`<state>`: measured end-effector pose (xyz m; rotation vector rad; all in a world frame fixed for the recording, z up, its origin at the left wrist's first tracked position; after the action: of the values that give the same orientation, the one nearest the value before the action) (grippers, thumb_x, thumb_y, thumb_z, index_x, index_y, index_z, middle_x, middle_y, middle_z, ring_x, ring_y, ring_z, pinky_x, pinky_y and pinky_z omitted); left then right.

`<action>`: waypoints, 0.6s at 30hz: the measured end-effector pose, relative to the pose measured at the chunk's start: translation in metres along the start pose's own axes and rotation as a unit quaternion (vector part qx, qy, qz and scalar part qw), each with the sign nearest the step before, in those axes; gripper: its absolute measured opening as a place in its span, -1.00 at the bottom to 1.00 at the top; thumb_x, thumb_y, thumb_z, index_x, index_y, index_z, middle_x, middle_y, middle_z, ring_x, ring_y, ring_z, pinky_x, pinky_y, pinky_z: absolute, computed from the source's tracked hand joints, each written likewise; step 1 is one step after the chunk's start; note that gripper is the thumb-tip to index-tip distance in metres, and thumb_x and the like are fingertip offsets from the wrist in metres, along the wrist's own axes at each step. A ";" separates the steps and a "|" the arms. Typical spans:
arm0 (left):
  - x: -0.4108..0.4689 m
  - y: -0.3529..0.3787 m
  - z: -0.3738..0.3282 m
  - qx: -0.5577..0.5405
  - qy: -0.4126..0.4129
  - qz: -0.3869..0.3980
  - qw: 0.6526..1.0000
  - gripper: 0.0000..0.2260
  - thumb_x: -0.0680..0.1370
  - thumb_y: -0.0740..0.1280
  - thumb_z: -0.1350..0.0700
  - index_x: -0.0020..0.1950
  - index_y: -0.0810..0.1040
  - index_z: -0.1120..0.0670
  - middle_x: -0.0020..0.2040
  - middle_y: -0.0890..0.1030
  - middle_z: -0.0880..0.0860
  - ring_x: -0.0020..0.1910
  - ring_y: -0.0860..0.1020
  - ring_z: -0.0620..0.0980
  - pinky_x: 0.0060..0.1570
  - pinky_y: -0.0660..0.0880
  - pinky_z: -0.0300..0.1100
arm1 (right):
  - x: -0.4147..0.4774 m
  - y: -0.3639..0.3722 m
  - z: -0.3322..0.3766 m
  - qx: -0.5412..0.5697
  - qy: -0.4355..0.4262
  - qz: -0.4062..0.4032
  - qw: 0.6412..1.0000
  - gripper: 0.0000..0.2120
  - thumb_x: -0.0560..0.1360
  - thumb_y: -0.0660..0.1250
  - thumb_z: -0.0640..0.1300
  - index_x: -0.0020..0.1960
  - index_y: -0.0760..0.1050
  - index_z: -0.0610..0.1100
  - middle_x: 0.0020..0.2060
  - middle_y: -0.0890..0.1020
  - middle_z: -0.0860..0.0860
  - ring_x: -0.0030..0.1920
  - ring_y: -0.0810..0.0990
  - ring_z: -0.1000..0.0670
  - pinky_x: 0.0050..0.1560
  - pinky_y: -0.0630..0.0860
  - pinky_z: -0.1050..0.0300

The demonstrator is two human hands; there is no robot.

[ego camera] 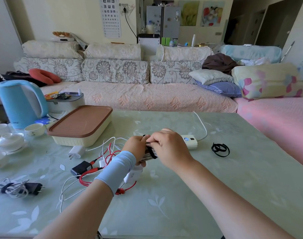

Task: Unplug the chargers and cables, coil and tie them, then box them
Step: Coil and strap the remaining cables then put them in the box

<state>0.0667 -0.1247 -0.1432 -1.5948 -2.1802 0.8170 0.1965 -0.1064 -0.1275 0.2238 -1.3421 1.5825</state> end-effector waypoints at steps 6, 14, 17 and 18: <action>0.000 -0.013 0.006 -0.008 -0.029 0.012 0.999 -0.85 0.57 0.23 0.20 0.06 0.54 0.22 -0.03 0.59 0.25 -0.20 0.42 0.10 -0.32 0.40 -0.21 | 0.001 0.007 -0.001 0.096 -0.025 0.070 0.993 -0.90 0.34 0.50 -0.32 -0.24 0.67 -0.15 -0.25 0.66 0.09 -0.09 0.48 0.08 -0.08 0.46 0.27; -0.001 -0.008 0.004 -0.070 -0.041 -0.052 0.995 -0.69 0.62 0.14 0.05 -0.11 0.57 0.19 -0.04 0.63 0.28 -0.13 0.59 0.23 -0.11 0.53 -0.02 | 0.001 -0.006 -0.008 0.142 0.163 0.198 0.956 -0.94 0.44 0.50 -0.19 -0.19 0.70 -0.16 0.00 0.67 -0.03 0.03 0.61 0.04 0.10 0.44 0.21; 0.001 -0.011 0.005 -0.091 -0.047 -0.072 0.992 -0.68 0.61 0.15 0.02 -0.13 0.58 0.18 -0.10 0.64 0.28 -0.16 0.62 0.25 -0.14 0.55 0.01 | -0.001 -0.007 -0.011 0.128 0.154 0.217 0.955 -0.79 0.52 0.42 -0.05 -0.20 0.68 -0.16 -0.13 0.67 -0.03 -0.04 0.60 -0.01 0.06 0.47 0.10; 0.000 -0.011 0.006 -0.094 -0.047 -0.078 0.991 -0.67 0.61 0.16 -0.01 -0.17 0.58 0.15 -0.14 0.64 0.25 -0.23 0.61 0.21 -0.23 0.54 -0.06 | -0.001 -0.007 -0.011 0.134 0.154 0.206 0.957 -0.86 0.49 0.45 -0.08 -0.20 0.71 -0.10 -0.17 0.69 0.02 -0.07 0.62 0.02 0.04 0.48 0.12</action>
<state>0.0553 -0.1282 -0.1412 -1.4696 -2.4773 0.6690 0.2069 -0.0990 -0.1280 -0.1494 -0.9662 2.0542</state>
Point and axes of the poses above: each hand's wrist, its own x-axis towards the middle knuckle, its own y-axis out of the palm, z = x × y, the point moved 2 cm from there along x, towards the middle knuckle
